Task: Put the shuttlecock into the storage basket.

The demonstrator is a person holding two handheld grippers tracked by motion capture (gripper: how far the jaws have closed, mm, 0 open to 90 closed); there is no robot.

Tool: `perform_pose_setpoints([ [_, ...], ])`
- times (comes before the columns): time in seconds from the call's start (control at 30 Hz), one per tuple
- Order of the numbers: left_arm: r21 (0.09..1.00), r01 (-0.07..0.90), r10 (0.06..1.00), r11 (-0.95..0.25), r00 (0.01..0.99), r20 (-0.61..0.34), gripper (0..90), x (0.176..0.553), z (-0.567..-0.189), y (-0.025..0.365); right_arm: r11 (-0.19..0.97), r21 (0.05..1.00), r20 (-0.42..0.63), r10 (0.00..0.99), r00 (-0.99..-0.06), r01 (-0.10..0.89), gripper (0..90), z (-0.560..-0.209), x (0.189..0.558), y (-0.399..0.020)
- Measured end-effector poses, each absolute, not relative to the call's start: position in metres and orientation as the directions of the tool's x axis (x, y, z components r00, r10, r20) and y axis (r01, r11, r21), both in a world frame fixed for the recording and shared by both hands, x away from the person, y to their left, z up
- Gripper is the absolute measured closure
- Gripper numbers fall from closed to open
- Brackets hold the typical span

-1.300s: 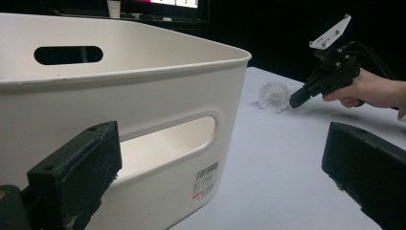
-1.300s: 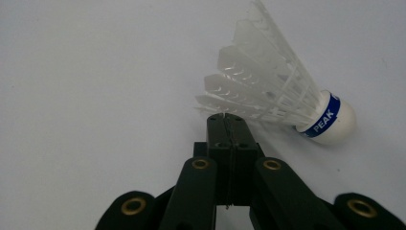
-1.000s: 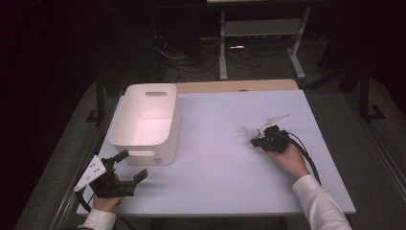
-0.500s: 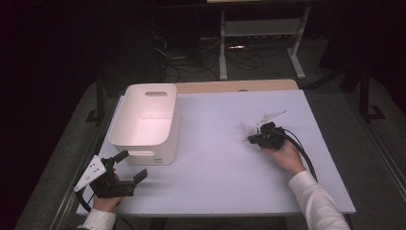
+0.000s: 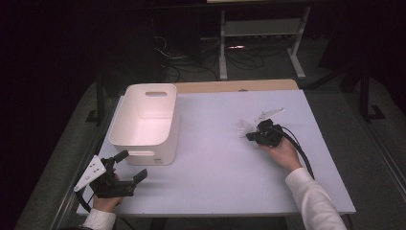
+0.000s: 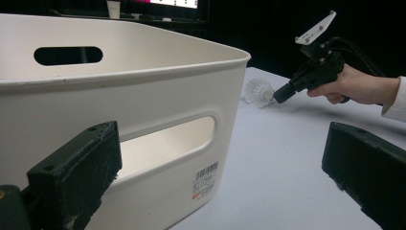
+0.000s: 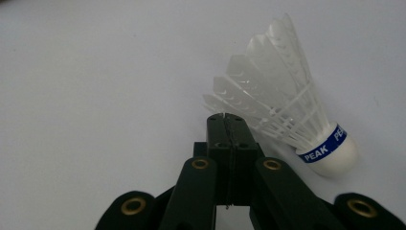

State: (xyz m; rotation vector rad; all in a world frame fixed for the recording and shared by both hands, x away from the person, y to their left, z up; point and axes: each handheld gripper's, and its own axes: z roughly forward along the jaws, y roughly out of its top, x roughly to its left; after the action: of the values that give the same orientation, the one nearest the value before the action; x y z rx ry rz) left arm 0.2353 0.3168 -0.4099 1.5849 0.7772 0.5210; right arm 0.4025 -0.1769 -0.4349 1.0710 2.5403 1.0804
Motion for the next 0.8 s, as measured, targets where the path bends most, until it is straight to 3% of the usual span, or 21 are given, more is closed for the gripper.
perform_pose_setpoints([
  [0.8, 0.981, 0.188, 0.731, -0.039, 0.675, -0.1, 0.0, 0.2355, -0.4101, 0.3169, 0.439, 0.705, 0.13, 0.693, -0.709, 0.558, 85.9, -0.4332, 0.4108, -0.1808],
])
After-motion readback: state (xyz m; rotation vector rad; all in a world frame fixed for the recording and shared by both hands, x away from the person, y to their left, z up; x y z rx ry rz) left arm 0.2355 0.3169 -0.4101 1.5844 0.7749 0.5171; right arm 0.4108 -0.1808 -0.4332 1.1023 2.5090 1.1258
